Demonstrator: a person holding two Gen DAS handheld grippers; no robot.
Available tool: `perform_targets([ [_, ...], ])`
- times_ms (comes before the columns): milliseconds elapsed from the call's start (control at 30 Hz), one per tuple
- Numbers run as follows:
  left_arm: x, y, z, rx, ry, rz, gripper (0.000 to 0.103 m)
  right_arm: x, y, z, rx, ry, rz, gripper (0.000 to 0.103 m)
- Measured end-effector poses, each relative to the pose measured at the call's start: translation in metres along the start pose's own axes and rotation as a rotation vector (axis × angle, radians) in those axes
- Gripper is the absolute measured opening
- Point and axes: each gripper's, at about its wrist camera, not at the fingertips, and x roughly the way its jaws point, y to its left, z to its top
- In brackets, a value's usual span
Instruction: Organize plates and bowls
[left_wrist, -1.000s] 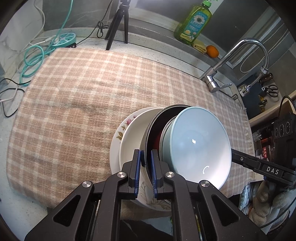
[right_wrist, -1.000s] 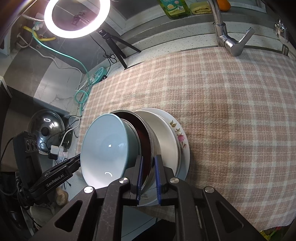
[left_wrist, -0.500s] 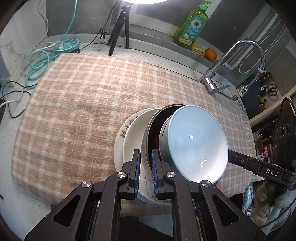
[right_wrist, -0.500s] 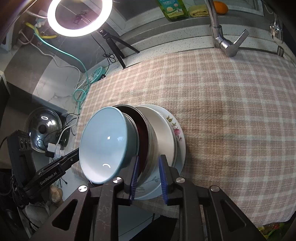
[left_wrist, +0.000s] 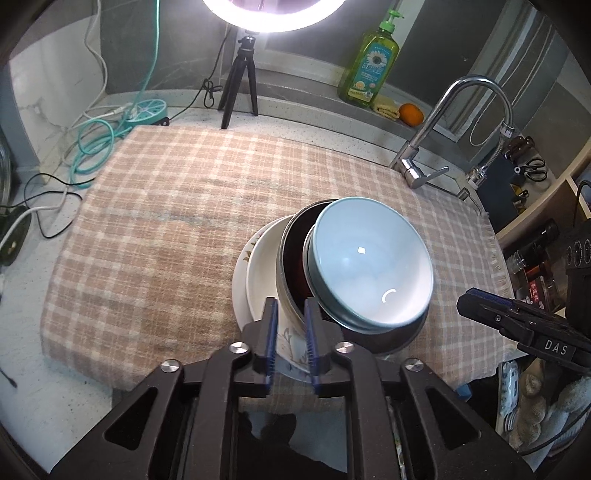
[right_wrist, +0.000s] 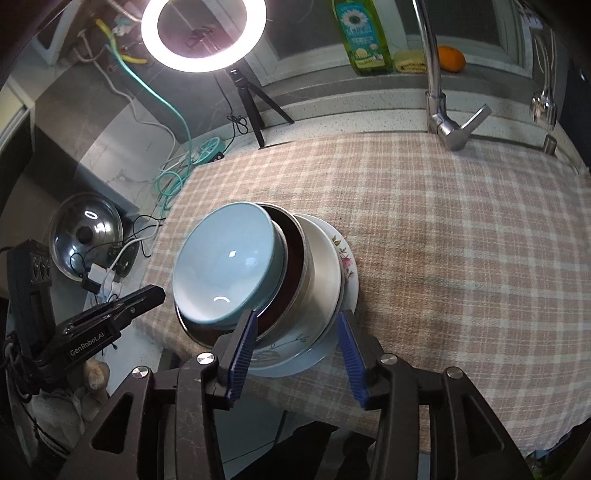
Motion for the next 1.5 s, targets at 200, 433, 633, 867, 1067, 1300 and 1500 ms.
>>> perform_targets([
  [200,-0.017,-0.005,-0.010,0.014,-0.046,0.028,0.025,-0.017,0.009,-0.014,-0.033,-0.065,-0.021,0.049],
  [433,-0.037,-0.019,-0.021,0.045,-0.108,0.060,0.038,-0.038,0.017,-0.028,-0.057,-0.157,-0.062,0.061],
  [633,-0.048,-0.027,-0.030,0.064,-0.128,0.071,0.044,-0.055,0.020,-0.038,-0.074,-0.228,-0.121,0.072],
  [867,-0.055,-0.035,-0.034,0.086,-0.142,0.077,0.044,-0.061,0.020,-0.045,-0.076,-0.245,-0.146,0.073],
  [1067,-0.058,-0.039,-0.034,0.098,-0.155,0.079,0.050,-0.063,0.020,-0.047,-0.068,-0.247,-0.148,0.073],
  [1300,-0.061,-0.038,-0.033,0.101,-0.160,0.075,0.050,-0.062,0.021,-0.046,-0.072,-0.248,-0.145,0.073],
  [1500,-0.063,-0.038,-0.033,0.104,-0.165,0.076,0.050,-0.060,0.024,-0.046,-0.079,-0.245,-0.144,0.073],
])
